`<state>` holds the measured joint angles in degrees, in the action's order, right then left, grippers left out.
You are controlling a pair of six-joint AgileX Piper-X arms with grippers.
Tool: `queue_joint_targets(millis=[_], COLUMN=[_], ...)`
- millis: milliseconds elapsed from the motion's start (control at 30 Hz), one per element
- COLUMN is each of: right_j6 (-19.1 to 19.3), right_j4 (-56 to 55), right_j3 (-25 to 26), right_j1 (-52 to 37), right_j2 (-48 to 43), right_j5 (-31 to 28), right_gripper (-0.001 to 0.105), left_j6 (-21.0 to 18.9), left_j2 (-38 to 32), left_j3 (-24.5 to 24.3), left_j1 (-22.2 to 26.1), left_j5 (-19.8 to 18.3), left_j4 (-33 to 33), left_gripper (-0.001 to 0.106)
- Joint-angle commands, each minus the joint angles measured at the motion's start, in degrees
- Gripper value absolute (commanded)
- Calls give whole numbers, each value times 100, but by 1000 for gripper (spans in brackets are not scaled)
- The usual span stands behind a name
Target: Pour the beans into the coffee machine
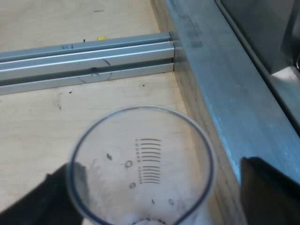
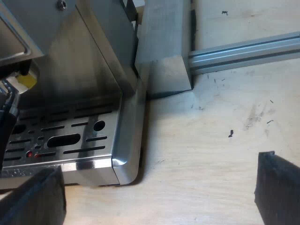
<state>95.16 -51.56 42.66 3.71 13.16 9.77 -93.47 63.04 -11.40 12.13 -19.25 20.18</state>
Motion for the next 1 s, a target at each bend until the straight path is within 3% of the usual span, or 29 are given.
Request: queue_joint_targets(millis=[33, 1000], right_j6=[25, 25], right_j4=[-12, -12], right_j3=[57, 57], right_j1=[-5, -5], right_j2=[-26, -26], right_j5=[75, 75], right_gripper=[82, 82], left_j6=[-59, -59], left_j2=[-16, -16], left_j3=[-28, -28], left_j1=[-6, -6], left_j5=[-23, -114], left_j4=[52, 49], left_gripper=[75, 75])
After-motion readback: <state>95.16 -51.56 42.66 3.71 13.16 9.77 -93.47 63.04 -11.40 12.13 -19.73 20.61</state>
